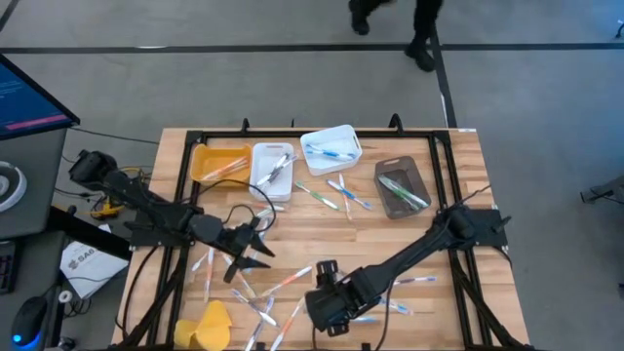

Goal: Pick & Place Toothbrushes
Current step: Put the green toothbrush into the black bin

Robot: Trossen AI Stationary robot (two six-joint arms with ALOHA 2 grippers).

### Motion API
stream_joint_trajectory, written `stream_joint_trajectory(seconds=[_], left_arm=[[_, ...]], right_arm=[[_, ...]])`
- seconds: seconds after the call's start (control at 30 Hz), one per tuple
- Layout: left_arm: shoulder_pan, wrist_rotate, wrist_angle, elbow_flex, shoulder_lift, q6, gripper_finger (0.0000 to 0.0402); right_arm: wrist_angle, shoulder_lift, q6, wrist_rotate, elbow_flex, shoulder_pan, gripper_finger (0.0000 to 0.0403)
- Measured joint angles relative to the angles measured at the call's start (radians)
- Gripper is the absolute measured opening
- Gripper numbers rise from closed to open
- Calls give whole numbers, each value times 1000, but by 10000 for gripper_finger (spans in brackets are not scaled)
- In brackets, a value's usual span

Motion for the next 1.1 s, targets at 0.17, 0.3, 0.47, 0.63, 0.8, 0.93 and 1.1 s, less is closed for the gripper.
stream_joint_trajectory(seconds=[0.17, 0.3, 0.47, 0.63, 0.8, 0.93, 1.1], left_arm=[[-61, 0, 5, 0, 0, 0, 145], [-105, 0, 6, 0, 0, 0, 145], [-143, 0, 13, 0, 0, 0, 145], [-148, 0, 35, 0, 0, 0, 145], [-148, 0, 41, 0, 0, -5, 145], [-148, 0, 43, 0, 0, -8, 145], [-148, 0, 43, 0, 0, -8, 145]], right_arm=[[49, 58, 54, -42, -1, -2, 254], [39, 84, 65, -49, 0, 4, 254], [61, 107, 67, -65, -2, 1, 254], [62, 116, 67, -68, -1, 9, 254], [77, 131, 67, -67, 0, 16, 254], [73, 158, 64, -73, 2, 15, 254], [54, 172, 34, -85, 1, 5, 254]])
